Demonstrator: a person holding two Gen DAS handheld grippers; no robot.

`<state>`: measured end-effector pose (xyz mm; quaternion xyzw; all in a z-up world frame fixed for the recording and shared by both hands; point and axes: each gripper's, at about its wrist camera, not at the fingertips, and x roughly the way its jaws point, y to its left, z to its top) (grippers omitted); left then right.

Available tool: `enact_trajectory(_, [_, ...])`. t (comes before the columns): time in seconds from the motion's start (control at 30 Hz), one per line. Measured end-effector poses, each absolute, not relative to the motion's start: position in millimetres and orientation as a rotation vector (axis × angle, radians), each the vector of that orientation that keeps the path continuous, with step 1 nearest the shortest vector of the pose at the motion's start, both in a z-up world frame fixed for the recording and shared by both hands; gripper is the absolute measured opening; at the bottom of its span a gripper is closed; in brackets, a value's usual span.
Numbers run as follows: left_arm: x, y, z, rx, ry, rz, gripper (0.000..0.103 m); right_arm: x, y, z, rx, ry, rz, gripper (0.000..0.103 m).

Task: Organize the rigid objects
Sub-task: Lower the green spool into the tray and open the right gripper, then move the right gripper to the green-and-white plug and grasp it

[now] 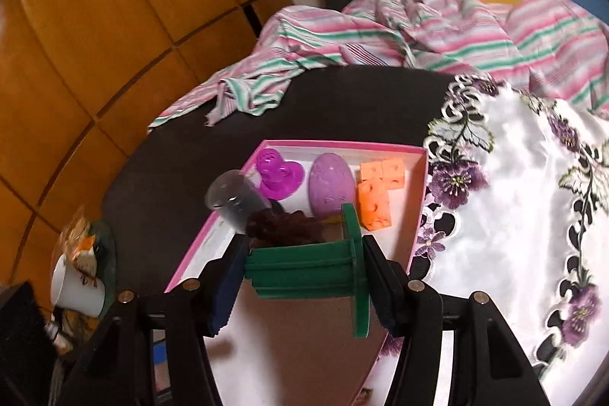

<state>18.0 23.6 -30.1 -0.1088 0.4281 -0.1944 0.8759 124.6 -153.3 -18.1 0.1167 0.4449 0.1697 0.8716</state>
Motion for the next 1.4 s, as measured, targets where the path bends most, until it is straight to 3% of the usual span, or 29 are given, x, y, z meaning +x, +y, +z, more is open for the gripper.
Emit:
enact_trajectory(0.3, [16,26,-32,-0.246,0.902,-0.407,0.044,123,-166,-17,0.246,0.893,0.317,0.066])
enact_trajectory(0.8, [8,4,-29,-0.235,0.902,-0.477,0.044,67,-228,0,0.294,0.876,0.224,0.066])
enact_trajectory(1.4, [-11,-48,-19,-0.164,0.899,-0.651,0.044,-5,-371,-6,0.494,0.889,-0.18,0.067])
